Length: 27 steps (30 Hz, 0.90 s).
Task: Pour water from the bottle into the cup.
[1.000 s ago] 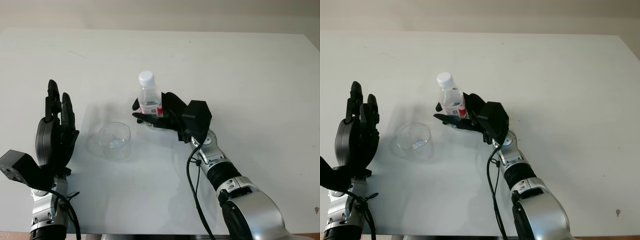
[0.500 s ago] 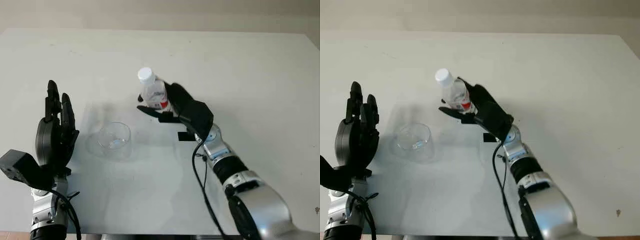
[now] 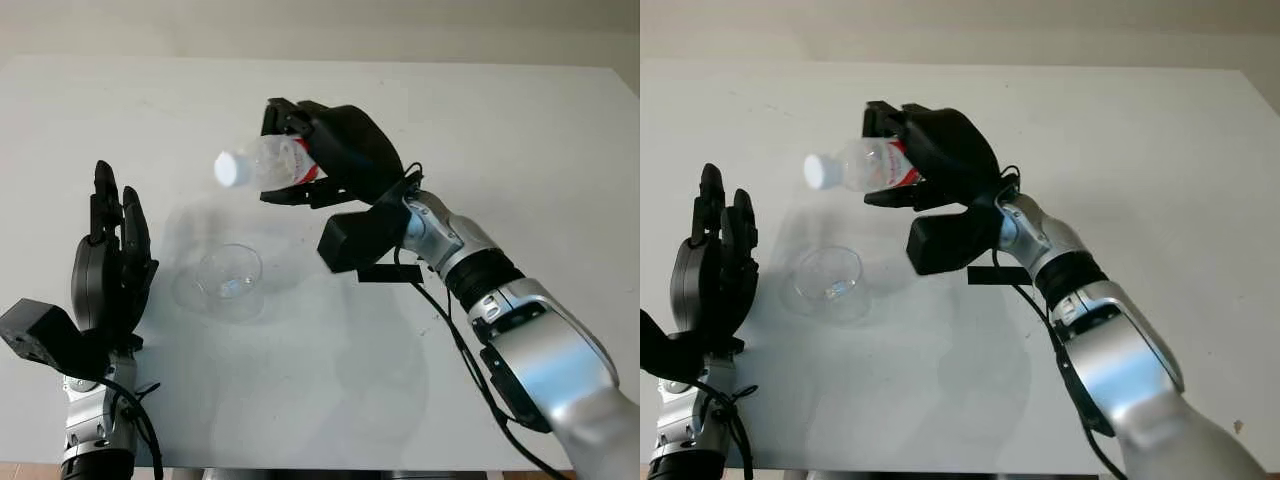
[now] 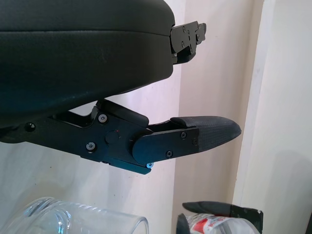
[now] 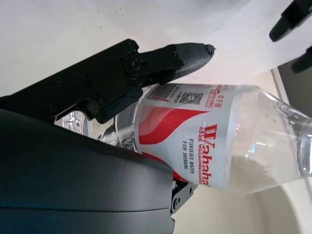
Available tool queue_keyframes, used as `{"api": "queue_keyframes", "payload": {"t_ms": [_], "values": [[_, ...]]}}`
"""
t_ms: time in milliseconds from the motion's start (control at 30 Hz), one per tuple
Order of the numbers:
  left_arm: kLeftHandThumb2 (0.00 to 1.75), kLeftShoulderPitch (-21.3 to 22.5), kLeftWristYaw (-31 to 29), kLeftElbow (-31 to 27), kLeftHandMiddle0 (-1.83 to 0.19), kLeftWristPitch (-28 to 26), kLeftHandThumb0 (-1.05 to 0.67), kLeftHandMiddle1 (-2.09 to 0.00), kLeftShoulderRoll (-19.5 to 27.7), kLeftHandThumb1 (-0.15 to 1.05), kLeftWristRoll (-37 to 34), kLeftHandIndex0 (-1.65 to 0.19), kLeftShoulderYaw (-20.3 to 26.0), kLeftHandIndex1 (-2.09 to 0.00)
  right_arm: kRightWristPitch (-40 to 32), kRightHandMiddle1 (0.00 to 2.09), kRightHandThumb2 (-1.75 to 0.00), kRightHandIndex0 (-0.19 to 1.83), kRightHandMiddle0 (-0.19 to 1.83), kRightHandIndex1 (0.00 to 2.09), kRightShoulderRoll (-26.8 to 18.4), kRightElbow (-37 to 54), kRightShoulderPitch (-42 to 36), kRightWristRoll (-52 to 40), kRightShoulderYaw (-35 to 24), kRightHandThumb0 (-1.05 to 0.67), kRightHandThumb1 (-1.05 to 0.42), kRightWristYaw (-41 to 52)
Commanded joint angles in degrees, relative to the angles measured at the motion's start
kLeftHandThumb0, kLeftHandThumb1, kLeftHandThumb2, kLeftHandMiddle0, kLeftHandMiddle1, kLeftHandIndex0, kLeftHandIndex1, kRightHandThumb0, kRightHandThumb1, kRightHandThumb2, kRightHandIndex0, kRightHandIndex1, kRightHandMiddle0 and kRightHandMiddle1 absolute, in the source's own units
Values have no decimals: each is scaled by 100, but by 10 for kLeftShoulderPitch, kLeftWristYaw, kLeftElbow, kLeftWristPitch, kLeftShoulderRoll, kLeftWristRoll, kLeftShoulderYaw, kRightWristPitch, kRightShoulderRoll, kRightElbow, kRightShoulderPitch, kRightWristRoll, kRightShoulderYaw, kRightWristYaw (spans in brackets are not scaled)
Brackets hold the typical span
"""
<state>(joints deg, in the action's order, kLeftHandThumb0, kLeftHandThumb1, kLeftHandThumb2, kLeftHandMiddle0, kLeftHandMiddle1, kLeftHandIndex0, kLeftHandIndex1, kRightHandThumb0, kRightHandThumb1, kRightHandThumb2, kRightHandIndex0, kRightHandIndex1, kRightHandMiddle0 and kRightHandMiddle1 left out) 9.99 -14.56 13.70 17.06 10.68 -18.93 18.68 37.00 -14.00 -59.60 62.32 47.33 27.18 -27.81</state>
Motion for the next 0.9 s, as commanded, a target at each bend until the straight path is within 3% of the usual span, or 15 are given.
{"api": "queue_keyframes", "payload": {"t_ms": [0, 267, 867], "values": [[54, -2, 3, 6, 19, 6, -75, 0, -13, 105, 3, 19, -7, -3, 6, 209, -30, 104, 72, 209, -3, -8, 23, 16, 16, -45, -105, -29], [54, -1, 12, 1, 19, 4, -75, 0, -19, 105, 5, 19, -7, 0, -19, 209, -31, 106, 73, 209, -6, -32, 43, 95, 82, -49, -105, -187], [53, 5, 9, 14, 19, 14, -76, 0, -18, 105, 6, 19, -7, 0, -45, 209, -35, 116, 82, 209, -23, -81, 98, 180, 176, -52, -105, -389]]}}
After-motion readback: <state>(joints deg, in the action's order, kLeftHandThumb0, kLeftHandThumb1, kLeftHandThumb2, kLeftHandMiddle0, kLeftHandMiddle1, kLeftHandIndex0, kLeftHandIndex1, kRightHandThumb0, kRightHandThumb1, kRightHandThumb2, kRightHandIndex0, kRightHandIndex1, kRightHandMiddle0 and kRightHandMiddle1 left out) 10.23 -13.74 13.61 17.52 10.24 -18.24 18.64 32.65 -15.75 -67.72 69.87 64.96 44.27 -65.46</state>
